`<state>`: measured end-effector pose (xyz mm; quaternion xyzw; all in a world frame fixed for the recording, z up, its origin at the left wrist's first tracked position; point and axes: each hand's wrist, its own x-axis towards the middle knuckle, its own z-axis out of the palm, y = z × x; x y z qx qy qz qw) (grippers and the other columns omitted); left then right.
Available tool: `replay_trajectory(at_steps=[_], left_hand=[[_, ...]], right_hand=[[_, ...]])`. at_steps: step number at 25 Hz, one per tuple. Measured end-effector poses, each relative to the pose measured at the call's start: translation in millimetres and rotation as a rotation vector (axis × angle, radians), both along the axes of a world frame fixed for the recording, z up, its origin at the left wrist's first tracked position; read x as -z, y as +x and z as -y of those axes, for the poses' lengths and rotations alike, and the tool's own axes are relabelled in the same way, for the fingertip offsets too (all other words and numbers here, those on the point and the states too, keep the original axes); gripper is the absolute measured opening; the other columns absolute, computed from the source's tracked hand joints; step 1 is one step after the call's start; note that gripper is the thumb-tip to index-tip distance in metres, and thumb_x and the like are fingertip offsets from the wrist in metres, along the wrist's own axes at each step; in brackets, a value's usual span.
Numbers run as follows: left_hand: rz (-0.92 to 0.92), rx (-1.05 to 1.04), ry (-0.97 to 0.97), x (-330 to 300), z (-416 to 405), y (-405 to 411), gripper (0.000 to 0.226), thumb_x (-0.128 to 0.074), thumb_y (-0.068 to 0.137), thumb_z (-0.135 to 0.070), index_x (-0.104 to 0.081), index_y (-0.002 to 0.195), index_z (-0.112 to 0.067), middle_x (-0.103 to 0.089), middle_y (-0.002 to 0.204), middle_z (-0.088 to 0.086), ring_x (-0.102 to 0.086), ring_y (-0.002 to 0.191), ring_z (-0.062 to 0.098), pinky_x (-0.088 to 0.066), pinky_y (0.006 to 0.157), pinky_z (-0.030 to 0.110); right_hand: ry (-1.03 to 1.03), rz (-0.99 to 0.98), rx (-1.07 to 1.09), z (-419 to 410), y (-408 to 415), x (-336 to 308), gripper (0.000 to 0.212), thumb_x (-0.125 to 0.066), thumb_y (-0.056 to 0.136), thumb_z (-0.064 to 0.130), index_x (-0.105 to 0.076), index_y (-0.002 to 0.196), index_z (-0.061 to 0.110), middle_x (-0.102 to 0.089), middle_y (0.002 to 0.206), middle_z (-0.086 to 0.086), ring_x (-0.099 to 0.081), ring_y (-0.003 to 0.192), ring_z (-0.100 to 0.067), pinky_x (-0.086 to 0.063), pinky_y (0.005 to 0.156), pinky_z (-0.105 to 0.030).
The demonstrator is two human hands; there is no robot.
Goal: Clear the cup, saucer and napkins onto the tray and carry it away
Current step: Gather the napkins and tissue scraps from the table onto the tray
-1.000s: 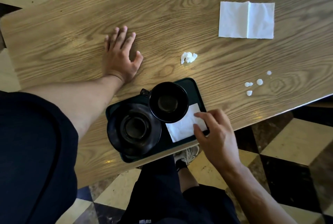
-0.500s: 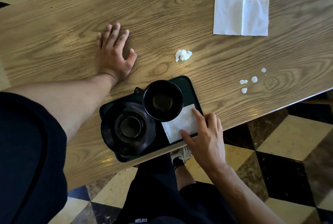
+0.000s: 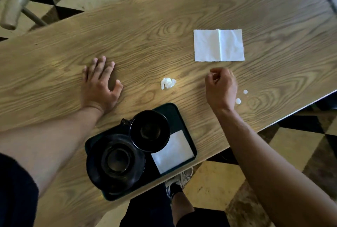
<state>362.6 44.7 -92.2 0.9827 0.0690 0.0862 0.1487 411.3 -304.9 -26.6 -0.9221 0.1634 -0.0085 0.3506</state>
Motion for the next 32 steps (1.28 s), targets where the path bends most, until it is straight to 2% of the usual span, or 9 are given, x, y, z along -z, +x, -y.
replay_trajectory(at_steps=[2,5,8,16,20,23,27,29,32], left_hand=[[0.013,0.001,-0.007,0.0,0.8,0.3,0.062,-0.052,0.090,-0.040,-0.056,0.146,-0.013,-0.042,0.163,0.014,-0.033,0.153,0.035,-0.017,0.126,0.056],[0.021,0.010,0.004,-0.5,-0.4,1.7,0.063,-0.051,0.089,-0.040,-0.057,0.145,-0.012,-0.043,0.162,0.015,-0.034,0.152,0.036,-0.020,0.125,0.057],[0.017,0.012,0.013,0.1,-1.2,1.0,0.063,-0.051,0.089,-0.040,-0.056,0.146,-0.012,-0.043,0.162,0.015,-0.034,0.153,0.036,-0.020,0.125,0.057],[0.019,0.015,0.025,2.5,-1.9,1.3,0.064,-0.050,0.089,-0.039,-0.055,0.147,-0.013,-0.041,0.163,0.014,-0.033,0.153,0.036,-0.020,0.125,0.058],[0.009,0.015,0.022,1.7,-1.8,0.1,0.064,-0.050,0.089,-0.039,-0.054,0.147,-0.013,-0.041,0.164,0.014,-0.032,0.154,0.035,-0.019,0.125,0.058],[-0.010,0.007,0.020,2.6,-1.2,0.0,0.065,-0.050,0.089,-0.040,-0.054,0.148,-0.014,-0.040,0.164,0.013,-0.031,0.154,0.035,-0.018,0.125,0.056],[-0.033,-0.004,0.011,1.8,-1.0,-0.6,0.064,-0.052,0.090,-0.040,-0.052,0.149,-0.016,-0.038,0.165,0.012,-0.029,0.155,0.034,-0.015,0.126,0.054],[-0.040,-0.004,0.013,2.3,-0.8,-1.1,0.063,-0.053,0.090,-0.040,-0.052,0.149,-0.016,-0.038,0.166,0.012,-0.029,0.155,0.034,-0.015,0.127,0.053],[-0.051,-0.004,0.010,2.0,-1.6,-1.3,0.064,-0.053,0.091,-0.040,-0.051,0.150,-0.017,-0.037,0.166,0.011,-0.028,0.155,0.034,-0.014,0.126,0.052]], right_hand=[[-0.037,0.004,0.049,7.7,36.5,7.4,0.023,-0.058,0.092,0.027,-0.068,0.109,0.014,-0.067,0.106,-0.004,-0.060,0.103,-0.021,-0.036,0.085,-0.021],[-0.087,-0.015,0.128,15.5,75.8,13.9,0.030,-0.059,0.091,0.037,-0.067,0.112,0.017,-0.064,0.115,-0.004,-0.060,0.109,-0.025,-0.042,0.097,-0.032],[-0.155,-0.066,0.165,15.0,97.6,20.1,0.037,-0.060,0.090,0.045,-0.065,0.115,0.017,-0.059,0.123,-0.005,-0.057,0.117,-0.027,-0.039,0.104,-0.035],[-0.151,-0.031,0.163,15.0,101.6,13.5,0.022,-0.057,0.087,0.034,-0.069,0.094,0.017,-0.064,0.112,-0.006,-0.057,0.112,-0.027,-0.043,0.103,-0.038],[0.028,0.153,0.048,13.3,65.4,-16.5,0.016,-0.063,0.080,0.027,-0.067,0.091,0.017,-0.071,0.099,0.005,-0.061,0.096,-0.010,-0.047,0.091,-0.027],[0.222,0.136,-0.065,13.5,12.3,-44.4,0.011,-0.068,0.080,0.015,-0.064,0.084,0.024,-0.069,0.079,0.014,-0.063,0.077,0.001,-0.045,0.074,-0.014],[0.393,-0.065,-0.263,25.9,-57.2,-79.5,0.026,-0.077,0.083,0.006,-0.067,0.083,0.030,-0.072,0.081,0.017,-0.064,0.073,0.003,-0.046,0.066,-0.010],[0.510,-0.217,-0.372,32.6,-86.3,-93.9,0.020,-0.079,0.082,0.007,-0.072,0.087,0.025,-0.074,0.087,0.010,-0.067,0.076,-0.001,-0.050,0.065,-0.012],[0.790,-0.484,-0.396,32.4,-121.7,-105.1,0.012,-0.077,0.075,0.011,-0.076,0.084,0.019,-0.075,0.084,-0.001,-0.068,0.071,-0.010,-0.054,0.059,-0.021]])
